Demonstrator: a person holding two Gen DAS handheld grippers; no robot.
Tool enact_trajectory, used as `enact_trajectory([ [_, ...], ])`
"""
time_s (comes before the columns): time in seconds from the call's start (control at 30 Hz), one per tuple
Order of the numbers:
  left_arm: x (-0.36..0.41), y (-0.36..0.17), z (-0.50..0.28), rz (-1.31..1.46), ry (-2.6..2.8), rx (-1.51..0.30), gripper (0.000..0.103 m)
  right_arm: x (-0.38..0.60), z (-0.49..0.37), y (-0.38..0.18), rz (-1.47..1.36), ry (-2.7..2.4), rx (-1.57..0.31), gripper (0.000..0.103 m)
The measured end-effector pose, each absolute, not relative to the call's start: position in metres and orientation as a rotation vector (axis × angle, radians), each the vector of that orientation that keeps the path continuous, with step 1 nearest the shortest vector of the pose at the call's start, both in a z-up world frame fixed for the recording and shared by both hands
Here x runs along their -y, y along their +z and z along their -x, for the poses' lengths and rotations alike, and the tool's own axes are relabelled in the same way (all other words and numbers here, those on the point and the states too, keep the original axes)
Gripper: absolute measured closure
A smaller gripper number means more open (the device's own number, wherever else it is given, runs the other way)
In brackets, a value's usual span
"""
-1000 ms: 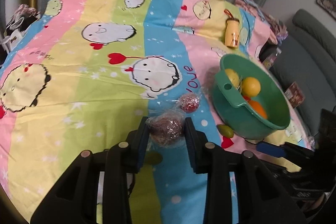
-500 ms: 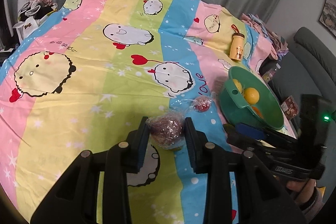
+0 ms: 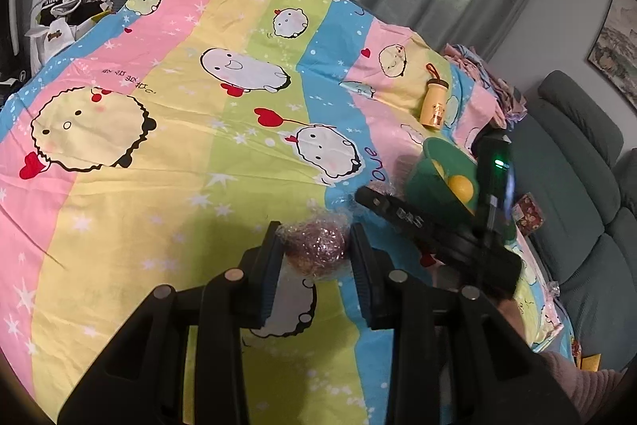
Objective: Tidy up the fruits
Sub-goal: 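Close the right gripper on the wrapped candy while the left gripper holds it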
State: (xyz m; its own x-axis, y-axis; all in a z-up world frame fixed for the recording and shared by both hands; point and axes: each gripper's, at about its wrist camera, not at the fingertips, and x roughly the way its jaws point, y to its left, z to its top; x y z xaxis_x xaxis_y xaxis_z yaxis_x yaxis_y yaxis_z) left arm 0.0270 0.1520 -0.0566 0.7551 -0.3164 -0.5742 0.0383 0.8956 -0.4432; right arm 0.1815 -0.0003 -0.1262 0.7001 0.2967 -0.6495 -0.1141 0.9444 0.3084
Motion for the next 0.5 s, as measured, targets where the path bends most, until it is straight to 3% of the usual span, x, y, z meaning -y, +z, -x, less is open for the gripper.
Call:
enact_trajectory([
  [0.2, -0.155, -0.060, -0.024, 0.443, -0.229, -0.688, 0.070, 0.002, -0.192, -0.129, -0.327, 0.215, -0.772, 0.052],
  [0.37, -0.153, -0.061, -0.024, 0.450, -0.232, -0.693, 0.070, 0.011, -0.193, -0.132, -0.346, 0.226, -0.778, 0.068],
  [0.5, -0.153, -0.061, -0.023, 0.440, -0.227, -0.693, 0.070, 0.008, -0.193, -0.132, -0.323, 0.240, -0.776, 0.068],
])
